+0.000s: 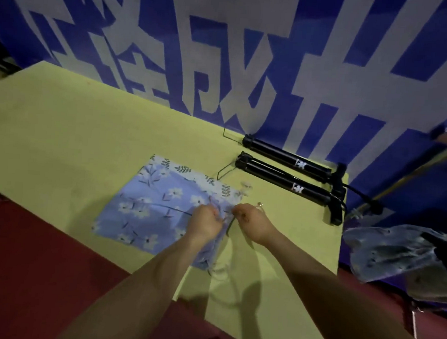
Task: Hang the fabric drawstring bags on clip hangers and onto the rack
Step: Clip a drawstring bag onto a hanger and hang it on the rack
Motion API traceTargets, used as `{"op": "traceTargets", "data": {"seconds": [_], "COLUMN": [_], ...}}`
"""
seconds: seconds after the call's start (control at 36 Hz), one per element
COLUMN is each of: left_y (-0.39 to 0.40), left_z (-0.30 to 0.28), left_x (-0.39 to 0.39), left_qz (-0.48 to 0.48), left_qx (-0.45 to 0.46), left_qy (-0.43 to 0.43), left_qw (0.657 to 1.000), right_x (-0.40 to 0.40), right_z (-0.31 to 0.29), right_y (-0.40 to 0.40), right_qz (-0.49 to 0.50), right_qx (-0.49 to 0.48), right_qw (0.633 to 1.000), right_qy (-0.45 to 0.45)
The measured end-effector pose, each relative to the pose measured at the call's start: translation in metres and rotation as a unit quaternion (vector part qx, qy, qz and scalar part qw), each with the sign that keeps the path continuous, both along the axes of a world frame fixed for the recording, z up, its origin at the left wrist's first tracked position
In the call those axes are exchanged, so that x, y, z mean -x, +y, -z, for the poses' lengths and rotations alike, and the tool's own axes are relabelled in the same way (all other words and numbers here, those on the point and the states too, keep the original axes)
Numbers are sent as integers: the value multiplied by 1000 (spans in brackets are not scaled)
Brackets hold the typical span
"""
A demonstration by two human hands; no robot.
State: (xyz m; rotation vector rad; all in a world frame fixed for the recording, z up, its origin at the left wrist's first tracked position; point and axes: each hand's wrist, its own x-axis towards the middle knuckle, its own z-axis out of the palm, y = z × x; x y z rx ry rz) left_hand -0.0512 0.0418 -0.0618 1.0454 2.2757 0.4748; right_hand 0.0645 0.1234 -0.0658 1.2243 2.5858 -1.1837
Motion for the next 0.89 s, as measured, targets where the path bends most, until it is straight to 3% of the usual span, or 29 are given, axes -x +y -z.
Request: {"op": "traceTargets", "data": {"seconds": [0.14, 0.42, 0.5, 0.56, 0.67, 0.78, 0.89], "left_y": [-2, -1, 0, 1, 0, -6, -6], "left_z": [19, 28, 22, 14, -2, -16, -29], "left_x": [11, 18, 19, 19, 22, 26, 27], "left_qz": [75, 97, 82, 62, 47, 131, 227], "left_qx": [97, 66, 34, -4, -97, -121, -80], "left_qy": [24, 74, 52, 45, 46, 124, 206], "left_qw": [992, 990, 995, 997, 993, 976, 949], "right_x": [20, 35, 37, 38, 40, 43, 39], "right_z": [35, 47, 44, 35, 21, 7, -3], "right_y": [4, 3, 1, -2, -4, -3, -2], "right_qz": [-22, 40, 61, 99, 176, 217, 198], "right_qx": [-47, -119, -101, -40, 30, 68, 32], "right_qw": [997, 991, 993, 990, 964, 937, 944], "right_qy": [-62, -40, 20, 95, 198, 263, 261]}}
